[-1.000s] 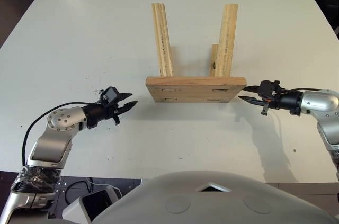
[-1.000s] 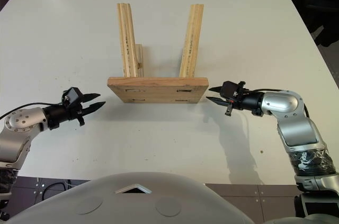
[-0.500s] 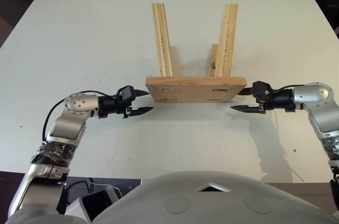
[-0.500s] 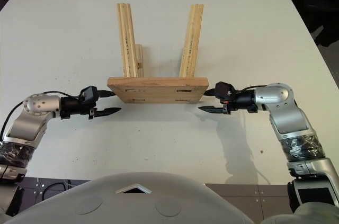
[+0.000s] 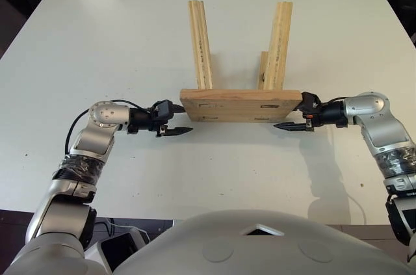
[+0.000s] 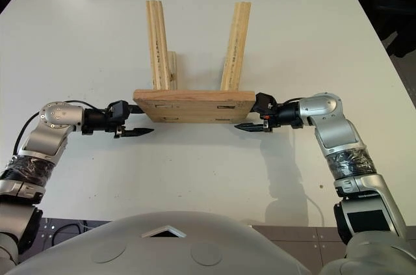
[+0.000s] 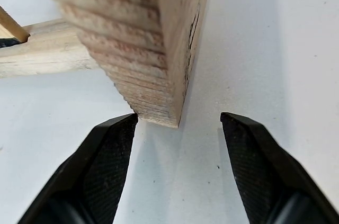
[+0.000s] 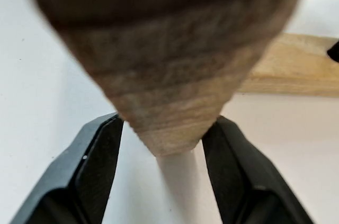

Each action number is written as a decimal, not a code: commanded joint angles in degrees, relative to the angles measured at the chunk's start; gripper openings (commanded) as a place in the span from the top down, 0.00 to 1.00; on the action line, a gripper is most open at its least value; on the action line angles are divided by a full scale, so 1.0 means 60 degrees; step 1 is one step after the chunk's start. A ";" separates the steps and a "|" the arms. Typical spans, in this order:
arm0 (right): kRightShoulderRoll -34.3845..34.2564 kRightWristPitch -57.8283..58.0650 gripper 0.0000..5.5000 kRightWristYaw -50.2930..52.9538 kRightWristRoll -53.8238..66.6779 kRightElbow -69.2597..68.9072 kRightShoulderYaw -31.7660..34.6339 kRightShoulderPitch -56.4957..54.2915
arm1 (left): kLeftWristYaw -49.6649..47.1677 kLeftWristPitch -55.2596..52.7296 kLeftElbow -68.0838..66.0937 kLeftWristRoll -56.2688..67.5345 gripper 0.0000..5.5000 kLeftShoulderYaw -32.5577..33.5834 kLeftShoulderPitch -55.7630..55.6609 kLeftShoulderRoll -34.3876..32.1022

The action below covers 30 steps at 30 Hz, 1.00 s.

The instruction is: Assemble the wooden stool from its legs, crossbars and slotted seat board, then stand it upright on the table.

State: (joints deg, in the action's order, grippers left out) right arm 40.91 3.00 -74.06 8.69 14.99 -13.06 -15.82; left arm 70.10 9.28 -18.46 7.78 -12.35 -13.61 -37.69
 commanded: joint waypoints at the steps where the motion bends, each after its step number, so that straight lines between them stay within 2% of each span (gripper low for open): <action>1: 0.0053 -0.0249 0.54 -0.0130 -0.0092 0.0300 0.0081 -0.0407 | -0.0224 0.0410 -0.0502 -0.0297 0.47 -0.0028 -0.0445 0.0231; 9: -0.0285 -0.0414 0.54 -0.0203 -0.0128 0.0697 -0.0109 -0.0710 | -0.0200 0.0651 -0.1099 -0.0388 0.47 0.0038 -0.1018 0.0417; 15: -0.0406 -0.0526 0.69 -0.0287 -0.0142 0.0907 -0.0100 -0.0817 | 0.0046 0.1047 -0.1619 -0.0440 0.46 -0.0190 -0.1392 0.0701; 18: -0.0463 -0.0573 0.76 -0.0365 -0.0177 0.1006 -0.0123 -0.0909 | 0.0170 0.1158 -0.1674 -0.0376 0.54 -0.0213 -0.1419 0.0836; 23: -0.0540 -0.0602 0.76 -0.0420 -0.0193 0.1048 -0.0122 -0.0882 | 0.0394 0.1023 -0.1639 -0.0137 0.66 -0.0135 -0.1556 0.0955; 25: -0.0553 -0.0589 0.76 -0.0445 -0.0175 0.1047 -0.0120 -0.0858 | 0.0664 0.0868 -0.1566 -0.0061 0.68 -0.0152 -0.1513 0.0843; 28: -0.0555 -0.0515 0.76 -0.0557 -0.0106 0.1095 -0.0091 -0.0851 | 0.1151 -0.0096 -0.1163 0.0510 0.70 0.0016 -0.1385 0.0736; 30: -0.0519 -0.0070 0.76 -0.0769 0.0244 0.0810 0.0042 -0.0744 | 0.1450 -0.1697 -0.0402 0.1575 0.71 0.0436 -0.1286 0.0683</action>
State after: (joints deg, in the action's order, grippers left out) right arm 38.35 -0.16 -78.12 8.17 21.35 -13.48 -19.91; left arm 76.70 7.36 -26.60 9.61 -12.40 -21.43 -33.72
